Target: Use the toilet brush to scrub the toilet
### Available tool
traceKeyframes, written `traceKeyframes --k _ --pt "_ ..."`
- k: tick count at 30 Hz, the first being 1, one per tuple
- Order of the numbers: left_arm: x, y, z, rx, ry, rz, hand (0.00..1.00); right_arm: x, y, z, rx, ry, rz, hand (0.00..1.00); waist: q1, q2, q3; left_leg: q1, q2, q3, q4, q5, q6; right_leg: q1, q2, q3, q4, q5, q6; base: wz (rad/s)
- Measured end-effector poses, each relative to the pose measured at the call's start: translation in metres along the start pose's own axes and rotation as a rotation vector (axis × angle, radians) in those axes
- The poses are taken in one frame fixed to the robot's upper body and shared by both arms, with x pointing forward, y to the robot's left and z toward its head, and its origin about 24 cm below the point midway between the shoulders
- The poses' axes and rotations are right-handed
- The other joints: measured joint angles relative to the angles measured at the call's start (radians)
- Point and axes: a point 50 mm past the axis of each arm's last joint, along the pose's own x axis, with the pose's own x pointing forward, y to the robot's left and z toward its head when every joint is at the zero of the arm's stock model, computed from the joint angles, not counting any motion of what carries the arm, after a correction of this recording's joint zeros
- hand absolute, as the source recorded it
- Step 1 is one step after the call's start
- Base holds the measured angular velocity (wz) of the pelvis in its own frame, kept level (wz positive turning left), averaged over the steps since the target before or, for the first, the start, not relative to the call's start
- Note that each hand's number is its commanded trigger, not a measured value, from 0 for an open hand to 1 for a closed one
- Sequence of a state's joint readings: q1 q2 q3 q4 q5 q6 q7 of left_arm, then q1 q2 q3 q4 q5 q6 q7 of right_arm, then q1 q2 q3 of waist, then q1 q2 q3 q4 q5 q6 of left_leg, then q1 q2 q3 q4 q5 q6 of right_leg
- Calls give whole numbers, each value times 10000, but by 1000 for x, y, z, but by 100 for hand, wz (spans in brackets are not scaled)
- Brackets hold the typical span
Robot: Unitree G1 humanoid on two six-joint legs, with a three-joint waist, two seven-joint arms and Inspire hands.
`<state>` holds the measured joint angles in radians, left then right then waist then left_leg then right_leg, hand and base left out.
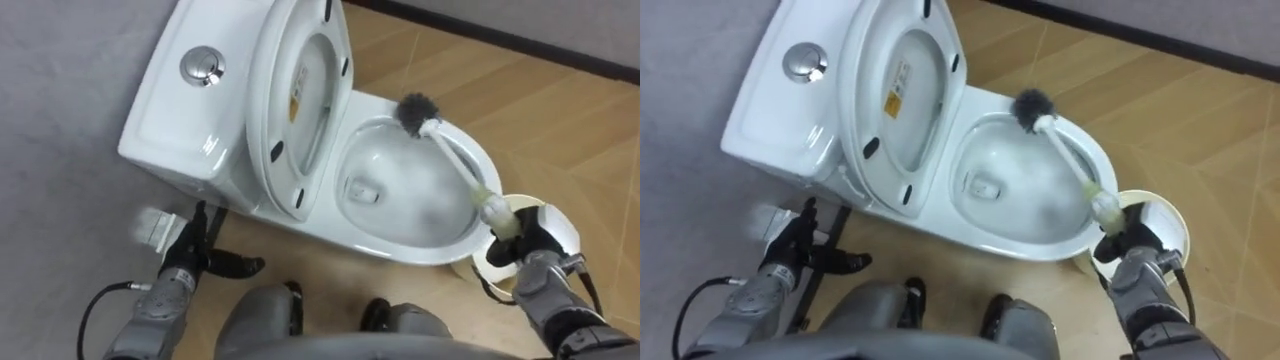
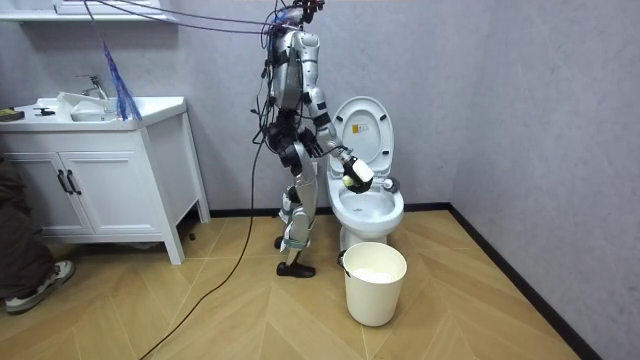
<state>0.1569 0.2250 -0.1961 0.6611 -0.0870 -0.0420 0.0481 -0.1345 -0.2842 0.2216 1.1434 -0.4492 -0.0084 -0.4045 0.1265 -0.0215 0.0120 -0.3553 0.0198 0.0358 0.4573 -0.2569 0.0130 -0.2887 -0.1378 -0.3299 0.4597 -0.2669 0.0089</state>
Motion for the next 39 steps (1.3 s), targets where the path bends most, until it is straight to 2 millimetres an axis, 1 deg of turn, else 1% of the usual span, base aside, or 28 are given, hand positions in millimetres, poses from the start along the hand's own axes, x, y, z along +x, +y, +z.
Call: traceKeyframes --k 1,2,3,6,7,9,10,11,12,13,14,16,17,19,21,22,23,24,25,27,28,30,31,32,34,37,38,39 --pt "0 0 0 43 -16 -12 0 0 1 0 -112 -50 75 100 50 -21 15 -6 0 -13 1 1 -1 8 1 -21 -69 0 0 19" --pt "0 0 -1 159 -14 -60 0 -1 3 -2 -407 -84 246 100 115 -28 33 -24 -23 -129 -5 5 -8 102 9 -160 -176 0 -1 24" --pt "-2 2 -3 249 26 -46 0 -3 6 -6 -630 -72 442 100 168 -27 38 -29 -58 -254 -25 6 -11 222 25 -299 -320 6 10 27" --pt "-6 9 -11 383 218 209 0 -6 10 -10 -812 -79 594 100 202 23 51 -80 -103 -423 -72 6 -11 313 45 -456 -490 26 46 22" --pt "-9 12 -14 608 260 299 0 -7 11 -13 -856 -16 630 100 212 87 58 -177 -109 -496 -46 6 -11 304 55 -561 -567 44 70 15" --pt "-12 15 -17 632 274 530 0 -10 12 -23 -1057 166 710 100 412 222 81 -214 -107 -531 -37 12 -2 297 95 -570 -655 126 102 5" --pt "-13 17 -18 622 296 742 0 -12 12 -30 -1186 284 731 100 518 336 88 -214 -111 -534 -38 13 0 294 79 -566 -645 132 113 3" --pt "-14 20 -19 587 339 1001 0 -14 12 -36 -1299 383 740 100 685 462 65 -211 -159 -559 -68 14 2 298 70 -581 -643 133 117 4" --pt "-16 25 -20 719 316 1321 0 -15 12 -40 -1362 474 755 100 747 542 42 -185 -170 -593 -121 15 3 302 63 -594 -651 131 120 3" --pt "-17 28 -20 803 296 1534 0 -16 13 -42 -1383 517 777 100 764 590 21 -180 -174 -616 -142 16 2 304 63 -609 -651 130 121 7" --pt "-21 35 -19 827 146 1978 0 -19 15 -49 -1441 683 862 100 752 680 -23 -158 -180 -667 -152 16 1 354 64 -679 -656 129 123 16" --pt "-31 43 -13 849 -353 2696 0 -25 19 -58 -1497 870 1020 100 775 746 -36 -33 -170 -709 -211 19 -3 518 56 -809 -694 122 134 15" --pt "-38 48 -6 964 -779 3171 0 -29 23 -63 -1479 1006 1164 100 795 752 -33 91 -170 -744 -285 26 -15 675 60 -858 -810 114 148 9" --pt "-44 51 2 1056 -1264 3667 0 -34 28 -71 -1522 1297 1449 100 820 784 -15 289 -173 -793 -391 40 -24 910 55 -923 -922 105 163 10" --pt "-45 51 6 1022 -1468 3934 0 -39 34 -77 -1721 1543 1894 100 870 766 14 578 -226 -793 -623 122 -21 1133 10 -934 -1010 88 191 8" --pt "-44 50 10 980 -1665 4013 0 -44 38 -85 -1854 1792 2218 100 874 709 47 762 -340 -803 -806 203 -6 1248 -35 -906 -1008 52 245 12" --pt "-46 49 14 1076 -1850 4186 0 -49 42 -90 -1892 1943 2498 100 872 615 97 915 -348 -825 -929 280 -2 1365 -98 -926 -997 2 283 13" --pt "-47 48 17 1117 -1976 4283 0 -50 43 -92 -1901 1987 2631 100 880 613 85 964 -360 -824 -968 289 -1 1399 -112 -935 -995 -18 288 8" --pt "-48 48 23 1238 -2287 4471 0 -53 46 -95 -1929 2081 2921 100 902 519 130 1026 -366 -823 -981 293 -8 1463 -112 -938 -1009 -52 279 0" --pt "-51 50 33 1321 -2780 4934 0 -58 50 -101 -2044 2248 3385 100 859 387 119 1186 -379 -838 -1047 319 -33 1644 -67 -950 -1206 -56 262 2" --pt "-52 51 35 1329 -2886 5055 0 -59 51 -102 -2050 2284 3477 100 803 353 109 1239 -392 -889 -1063 322 -37 1735 -47 -968 -1263 -55 262 17" --pt "-55 52 45 1388 -3343 5363 0 -62 55 -103 -2039 2392 3782 100 667 198 87 1443 -420 -1034 -1136 342 -67 2074 32 -1063 -1501 -40 263 19" --pt "-57 52 54 1532 -3818 5534 0 -63 57 -104 -2023 2473 3983 100 642 67 84 1621 -401 -1045 -1174 345 -74 2263 74 -1075 -1626 -25 261 5" --pt "-60 50 64 1474 -4365 5623 0 -65 59 -105 -2017 2503 4136 100 630 1 55 1796 -329 -1044 -1213 342 -80 2471 147 -1074 -1800 37 262 0" --pt "-63 46 76 1525 -5165 5783 0 -63 58 -104 -2074 2446 4209 100 552 -36 38 2109 -331 -1006 -1373 346 -89 2740 190 -1046 -1886 89 258 -7" --pt "-63 43 82 1876 -5623 6072 0 -58 57 -95 -2389 1999 4359 100 287 -1 -8 2461 -325 -906 -1543 368 -119 2975 204 -851 -1854 88 258 -16" --pt "-63 41 85 2074 -5753 6054 0 -57 58 -93 -2579 1873 4524 100 146 19 -15 2536 -326 -893 -1546 372 -123 3035 206 -848 -1860 88 258 -11" --pt "-62 39 89 2446 -5945 6036 0 -59 60 -94 -2826 1813 4769 100 103 4 -5 2630 -330 -908 -1559 372 -123 3079 205 -842 -1878 88 258 0"
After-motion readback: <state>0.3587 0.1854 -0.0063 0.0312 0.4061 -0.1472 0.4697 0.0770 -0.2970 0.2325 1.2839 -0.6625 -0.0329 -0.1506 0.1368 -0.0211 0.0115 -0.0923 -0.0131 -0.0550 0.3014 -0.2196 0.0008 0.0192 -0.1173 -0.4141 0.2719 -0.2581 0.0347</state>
